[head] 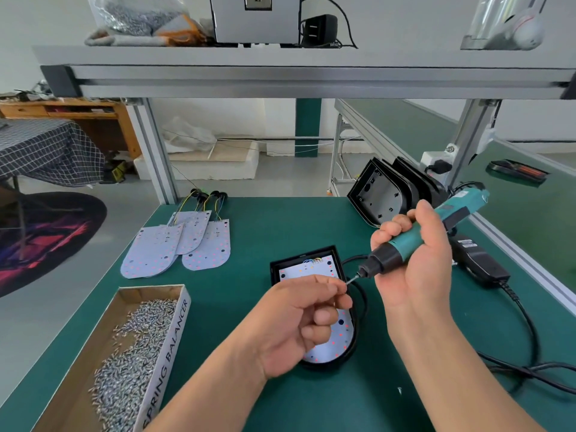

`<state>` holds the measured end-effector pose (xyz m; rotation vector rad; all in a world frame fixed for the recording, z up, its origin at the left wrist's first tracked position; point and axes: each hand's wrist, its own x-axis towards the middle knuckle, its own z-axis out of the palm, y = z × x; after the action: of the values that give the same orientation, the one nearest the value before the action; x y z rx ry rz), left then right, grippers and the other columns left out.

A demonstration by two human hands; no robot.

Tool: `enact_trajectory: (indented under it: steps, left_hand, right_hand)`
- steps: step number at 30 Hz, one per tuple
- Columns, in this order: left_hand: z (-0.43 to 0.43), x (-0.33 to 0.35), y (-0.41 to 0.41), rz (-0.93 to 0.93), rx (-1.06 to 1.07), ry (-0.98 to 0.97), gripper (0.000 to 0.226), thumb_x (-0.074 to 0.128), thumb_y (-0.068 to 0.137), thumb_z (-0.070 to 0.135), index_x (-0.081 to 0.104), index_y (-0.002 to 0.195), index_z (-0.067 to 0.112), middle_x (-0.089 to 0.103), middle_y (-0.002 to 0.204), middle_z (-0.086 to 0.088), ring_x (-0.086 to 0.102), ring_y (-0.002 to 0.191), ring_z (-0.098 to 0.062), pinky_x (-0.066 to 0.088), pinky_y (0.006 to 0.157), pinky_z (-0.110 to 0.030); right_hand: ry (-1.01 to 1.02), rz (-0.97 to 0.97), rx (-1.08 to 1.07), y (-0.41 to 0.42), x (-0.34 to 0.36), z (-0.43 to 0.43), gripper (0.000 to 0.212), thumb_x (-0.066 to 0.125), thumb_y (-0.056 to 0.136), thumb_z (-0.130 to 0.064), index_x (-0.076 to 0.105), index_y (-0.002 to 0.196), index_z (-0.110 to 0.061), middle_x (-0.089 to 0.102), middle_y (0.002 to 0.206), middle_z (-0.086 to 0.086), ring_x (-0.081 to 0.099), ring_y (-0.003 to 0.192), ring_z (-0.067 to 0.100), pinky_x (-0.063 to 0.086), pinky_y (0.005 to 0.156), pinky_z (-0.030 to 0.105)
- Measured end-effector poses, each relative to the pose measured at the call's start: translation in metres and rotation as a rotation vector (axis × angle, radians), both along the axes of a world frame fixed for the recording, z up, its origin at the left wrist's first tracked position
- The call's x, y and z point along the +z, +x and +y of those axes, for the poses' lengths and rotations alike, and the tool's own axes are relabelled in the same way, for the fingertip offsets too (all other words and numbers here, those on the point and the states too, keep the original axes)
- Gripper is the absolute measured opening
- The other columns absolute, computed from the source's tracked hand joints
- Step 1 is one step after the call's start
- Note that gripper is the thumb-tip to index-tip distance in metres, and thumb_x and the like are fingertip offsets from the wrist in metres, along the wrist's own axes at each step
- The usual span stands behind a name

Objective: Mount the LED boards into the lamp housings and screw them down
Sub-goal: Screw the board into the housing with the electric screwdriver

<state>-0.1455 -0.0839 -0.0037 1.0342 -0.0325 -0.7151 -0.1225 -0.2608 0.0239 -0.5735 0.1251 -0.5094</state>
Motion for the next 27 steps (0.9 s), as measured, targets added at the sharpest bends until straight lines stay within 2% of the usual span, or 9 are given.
enact_trajectory:
  steps: [9,13,18,27]
  left_hand:
    - [0.0,-0.002,0.0,-0.023,-0.018,0.003,0.007,0.063,0.102,0.0,0.069,0.101,0.001,0.065,0.088,-0.012,0.048,0.058,-0.009,0.032,0.043,-0.016]
    - [0.0,-0.006,0.0,-0.064,-0.018,0.037,0.012,0.069,0.097,0.0,0.08,0.096,0.003,0.068,0.087,-0.013,0.053,0.059,-0.011,0.036,0.044,-0.017]
    - [-0.001,-0.009,0.0,-0.103,-0.038,0.072,0.02,0.077,0.083,0.014,0.084,0.098,0.002,0.068,0.086,-0.011,0.056,0.062,-0.011,0.039,0.045,-0.016]
    - [-0.001,-0.009,-0.002,-0.135,-0.098,0.096,0.016,0.07,0.096,0.011,0.083,0.097,0.004,0.067,0.084,-0.009,0.053,0.062,-0.009,0.038,0.047,-0.016]
  right_hand:
    - [-0.053,-0.035,0.005,-0.005,-0.005,-0.007,0.015,0.064,0.103,-0.022,0.051,0.096,-0.017,0.05,0.074,-0.004,0.05,0.06,0.012,0.046,0.059,0.025]
    - [-0.029,-0.046,0.018,-0.004,-0.006,-0.007,0.015,0.065,0.103,-0.021,0.052,0.095,-0.017,0.051,0.074,-0.003,0.049,0.059,0.013,0.046,0.058,0.025]
    - [-0.043,-0.077,0.017,-0.005,-0.005,-0.007,0.015,0.065,0.102,-0.02,0.051,0.097,-0.017,0.05,0.074,-0.003,0.048,0.059,0.013,0.045,0.058,0.025]
    - [-0.118,-0.093,0.045,-0.008,-0.005,-0.005,0.016,0.059,0.103,-0.016,0.05,0.091,-0.019,0.047,0.075,-0.003,0.046,0.057,0.012,0.044,0.056,0.025]
